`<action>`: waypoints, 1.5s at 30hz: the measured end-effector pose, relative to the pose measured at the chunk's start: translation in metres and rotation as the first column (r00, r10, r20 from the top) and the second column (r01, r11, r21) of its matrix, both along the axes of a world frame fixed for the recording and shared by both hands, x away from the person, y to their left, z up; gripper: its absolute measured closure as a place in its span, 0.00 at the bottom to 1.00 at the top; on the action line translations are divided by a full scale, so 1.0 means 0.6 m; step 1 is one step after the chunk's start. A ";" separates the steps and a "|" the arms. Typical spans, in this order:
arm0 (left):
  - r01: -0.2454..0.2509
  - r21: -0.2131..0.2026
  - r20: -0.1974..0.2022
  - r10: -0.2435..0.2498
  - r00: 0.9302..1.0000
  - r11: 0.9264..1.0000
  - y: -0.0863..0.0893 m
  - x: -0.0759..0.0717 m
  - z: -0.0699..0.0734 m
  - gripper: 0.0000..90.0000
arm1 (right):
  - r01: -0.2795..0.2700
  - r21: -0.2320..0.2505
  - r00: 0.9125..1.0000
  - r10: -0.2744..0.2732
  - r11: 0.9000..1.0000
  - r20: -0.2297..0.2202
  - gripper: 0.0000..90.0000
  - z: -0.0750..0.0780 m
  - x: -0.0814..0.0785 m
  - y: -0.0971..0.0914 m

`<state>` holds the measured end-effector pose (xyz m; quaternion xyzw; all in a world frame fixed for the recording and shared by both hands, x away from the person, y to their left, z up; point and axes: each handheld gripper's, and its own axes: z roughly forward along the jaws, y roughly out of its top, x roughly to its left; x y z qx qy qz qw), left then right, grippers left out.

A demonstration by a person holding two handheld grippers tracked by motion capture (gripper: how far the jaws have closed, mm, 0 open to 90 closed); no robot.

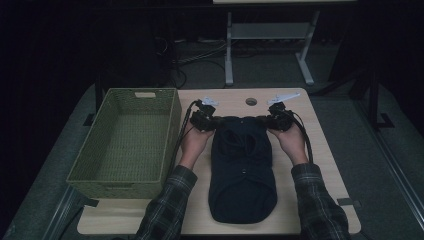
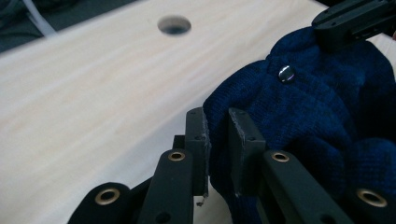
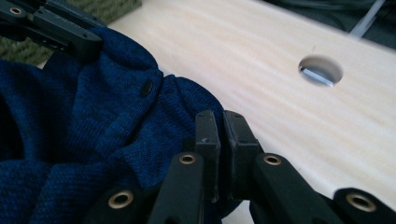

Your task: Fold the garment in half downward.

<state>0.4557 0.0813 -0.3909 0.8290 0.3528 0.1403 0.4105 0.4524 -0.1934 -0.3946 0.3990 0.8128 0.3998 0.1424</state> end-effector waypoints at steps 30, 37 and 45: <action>0.070 0.059 0.153 -0.078 0.985 0.996 0.003 -0.092 0.015 0.87 | -0.068 0.019 0.992 0.065 0.998 0.109 0.94 0.031 -0.089 -0.002; 0.118 0.059 0.114 -0.124 0.986 0.991 0.008 -0.119 0.010 0.87 | -0.082 0.018 0.992 0.080 0.996 0.100 0.94 0.018 -0.124 0.000; 0.187 0.007 0.048 -0.187 0.981 0.982 0.014 -0.155 0.001 0.87 | -0.093 0.057 0.994 0.090 0.994 0.055 0.94 -0.004 -0.168 -0.012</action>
